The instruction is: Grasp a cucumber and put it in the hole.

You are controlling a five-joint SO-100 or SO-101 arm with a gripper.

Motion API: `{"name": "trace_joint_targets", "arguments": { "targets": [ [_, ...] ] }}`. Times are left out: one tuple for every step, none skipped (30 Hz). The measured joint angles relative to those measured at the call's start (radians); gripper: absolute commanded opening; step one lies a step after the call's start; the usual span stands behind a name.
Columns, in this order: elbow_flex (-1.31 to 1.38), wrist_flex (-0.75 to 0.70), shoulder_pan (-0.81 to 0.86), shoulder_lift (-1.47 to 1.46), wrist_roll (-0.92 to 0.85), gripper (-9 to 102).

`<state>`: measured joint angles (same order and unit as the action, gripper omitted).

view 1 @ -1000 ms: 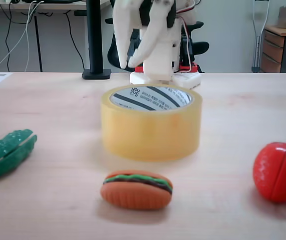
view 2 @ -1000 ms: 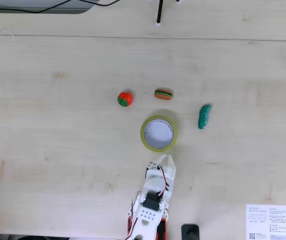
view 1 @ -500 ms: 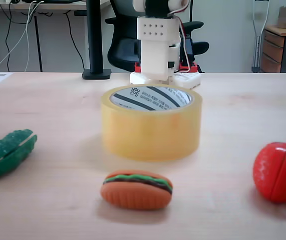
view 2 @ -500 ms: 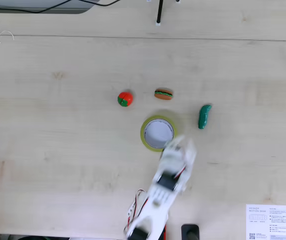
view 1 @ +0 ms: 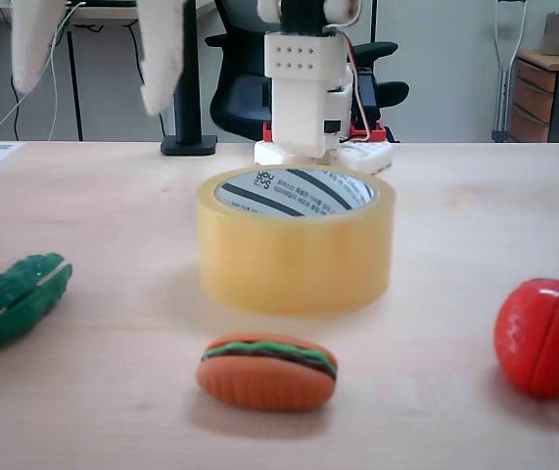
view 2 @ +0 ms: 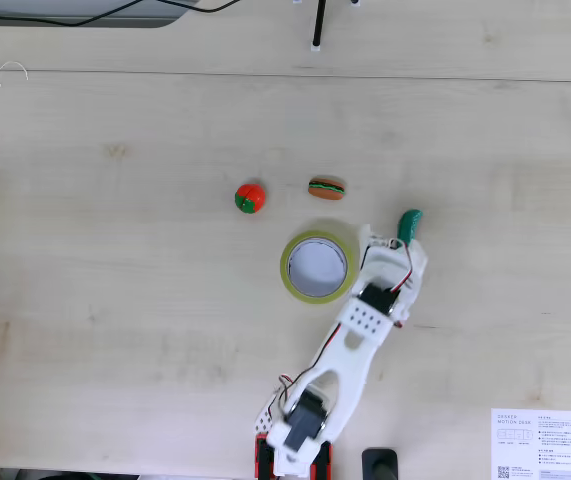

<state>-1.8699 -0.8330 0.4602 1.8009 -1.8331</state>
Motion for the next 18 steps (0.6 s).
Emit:
{"name": "trace_joint_targets", "arguments": {
  "targets": [
    [0.000,0.014,0.003,-0.020,-0.011,37],
    [0.000,0.028,0.006,-0.037,-0.021,38],
    [0.000,0.043,0.012,-0.054,-0.034,39],
    [0.000,0.057,0.017,-0.067,-0.046,40],
    [0.000,0.072,0.023,-0.084,-0.060,41],
    [0.000,0.089,0.028,-0.100,-0.067,41],
    [0.002,0.104,0.034,-0.117,-0.074,41],
    [0.002,0.115,0.037,-0.133,-0.075,42],
    [0.002,0.127,0.041,-0.152,-0.078,42],
    [0.002,0.140,0.044,-0.167,-0.080,42],
    [0.002,0.150,0.048,-0.184,-0.081,42],
    [0.002,0.161,0.048,-0.199,-0.081,42],
    [0.002,0.172,0.049,-0.216,-0.081,42],
    [0.002,0.181,0.049,-0.232,-0.081,43],
    [0.002,0.192,0.049,-0.245,-0.081,43],
    [0.002,0.206,0.049,-0.262,-0.081,43],
    [0.002,0.218,0.049,-0.276,-0.081,43],
    [0.002,0.232,0.049,-0.293,-0.081,43]
  ]
}}
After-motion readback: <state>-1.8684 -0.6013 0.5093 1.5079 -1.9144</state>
